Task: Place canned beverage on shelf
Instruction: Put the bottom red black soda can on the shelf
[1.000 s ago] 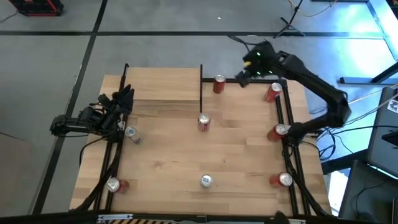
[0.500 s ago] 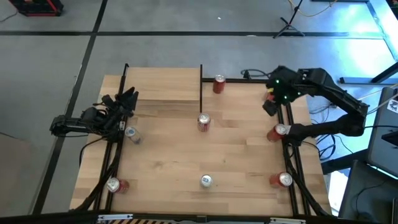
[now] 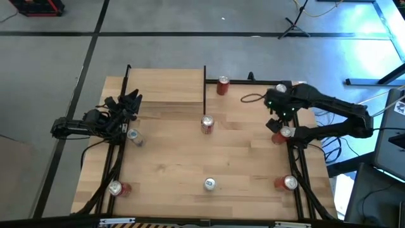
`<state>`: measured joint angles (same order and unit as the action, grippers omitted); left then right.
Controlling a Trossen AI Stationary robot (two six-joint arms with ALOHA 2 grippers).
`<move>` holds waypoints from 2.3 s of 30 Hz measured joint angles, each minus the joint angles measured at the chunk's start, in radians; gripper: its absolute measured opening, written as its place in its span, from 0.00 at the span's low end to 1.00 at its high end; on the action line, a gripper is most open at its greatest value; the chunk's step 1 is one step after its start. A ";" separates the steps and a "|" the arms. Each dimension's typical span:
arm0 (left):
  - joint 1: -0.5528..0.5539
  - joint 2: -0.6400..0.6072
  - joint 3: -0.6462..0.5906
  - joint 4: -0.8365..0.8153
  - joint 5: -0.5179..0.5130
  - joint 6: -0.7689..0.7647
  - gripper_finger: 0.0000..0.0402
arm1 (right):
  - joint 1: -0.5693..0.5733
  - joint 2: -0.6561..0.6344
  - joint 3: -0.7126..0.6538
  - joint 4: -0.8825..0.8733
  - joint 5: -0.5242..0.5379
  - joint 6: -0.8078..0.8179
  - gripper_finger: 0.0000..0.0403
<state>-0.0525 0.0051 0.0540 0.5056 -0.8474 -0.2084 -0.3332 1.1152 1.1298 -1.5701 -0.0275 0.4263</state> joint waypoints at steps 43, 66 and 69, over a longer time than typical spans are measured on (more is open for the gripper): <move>0.000 0.002 0.006 -0.004 0.030 0.009 0.75 | -0.001 0.064 -0.185 0.080 -0.017 -0.147 0.58; 0.000 0.384 0.502 -0.481 0.148 0.051 0.75 | 0.000 0.524 0.766 0.153 0.076 -0.614 0.58; 0.004 0.419 0.572 -0.589 0.187 -0.056 0.75 | -0.001 0.598 0.886 0.140 0.081 -0.642 0.58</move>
<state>-0.0487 0.4238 0.6257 -0.0832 -0.6601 -0.2643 -0.3340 1.7134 2.0161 -1.4303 0.0532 -0.2161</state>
